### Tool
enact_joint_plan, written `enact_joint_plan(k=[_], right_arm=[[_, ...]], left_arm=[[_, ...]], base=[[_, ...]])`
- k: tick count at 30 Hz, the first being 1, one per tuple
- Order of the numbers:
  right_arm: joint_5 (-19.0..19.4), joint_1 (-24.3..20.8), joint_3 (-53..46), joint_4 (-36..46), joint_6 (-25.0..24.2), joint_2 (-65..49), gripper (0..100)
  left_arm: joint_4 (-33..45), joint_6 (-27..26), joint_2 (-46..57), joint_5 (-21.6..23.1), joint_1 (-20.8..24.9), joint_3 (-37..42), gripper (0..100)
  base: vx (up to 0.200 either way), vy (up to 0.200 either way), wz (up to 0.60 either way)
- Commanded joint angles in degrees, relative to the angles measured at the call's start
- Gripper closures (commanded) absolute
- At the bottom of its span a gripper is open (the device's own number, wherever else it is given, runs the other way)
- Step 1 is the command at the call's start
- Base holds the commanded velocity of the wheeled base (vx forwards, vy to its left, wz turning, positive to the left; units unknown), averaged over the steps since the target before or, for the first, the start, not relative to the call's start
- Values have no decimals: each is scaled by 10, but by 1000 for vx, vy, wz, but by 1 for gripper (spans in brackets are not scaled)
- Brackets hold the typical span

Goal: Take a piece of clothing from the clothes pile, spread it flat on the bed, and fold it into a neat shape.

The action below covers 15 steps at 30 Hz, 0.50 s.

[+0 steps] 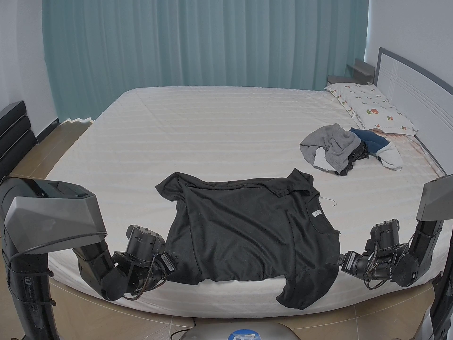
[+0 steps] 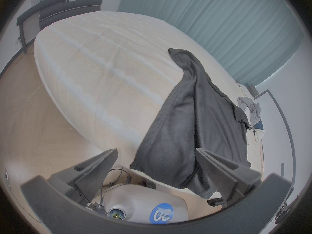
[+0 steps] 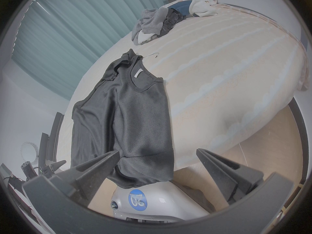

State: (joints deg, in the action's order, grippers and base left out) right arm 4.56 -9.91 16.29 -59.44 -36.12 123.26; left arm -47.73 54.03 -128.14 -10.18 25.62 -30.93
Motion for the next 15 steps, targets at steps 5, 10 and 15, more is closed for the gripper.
enact_joint_plan(k=[5, 10, 15], right_arm=[[-1, 0, -4, 0, 2, -3, 0], [-1, 0, -3, 0, 2, -2, 0], [-1, -1, -3, 0, 3, 0, 0]], left_arm=[[4, 0, -29, -3, 5, -37, 0], [4, -2, -28, -4, 9, -31, 100], [5, -2, -26, -5, 9, -22, 100]], base=[[0, 0, 0], [0, 0, 0], [0, 0, 0]])
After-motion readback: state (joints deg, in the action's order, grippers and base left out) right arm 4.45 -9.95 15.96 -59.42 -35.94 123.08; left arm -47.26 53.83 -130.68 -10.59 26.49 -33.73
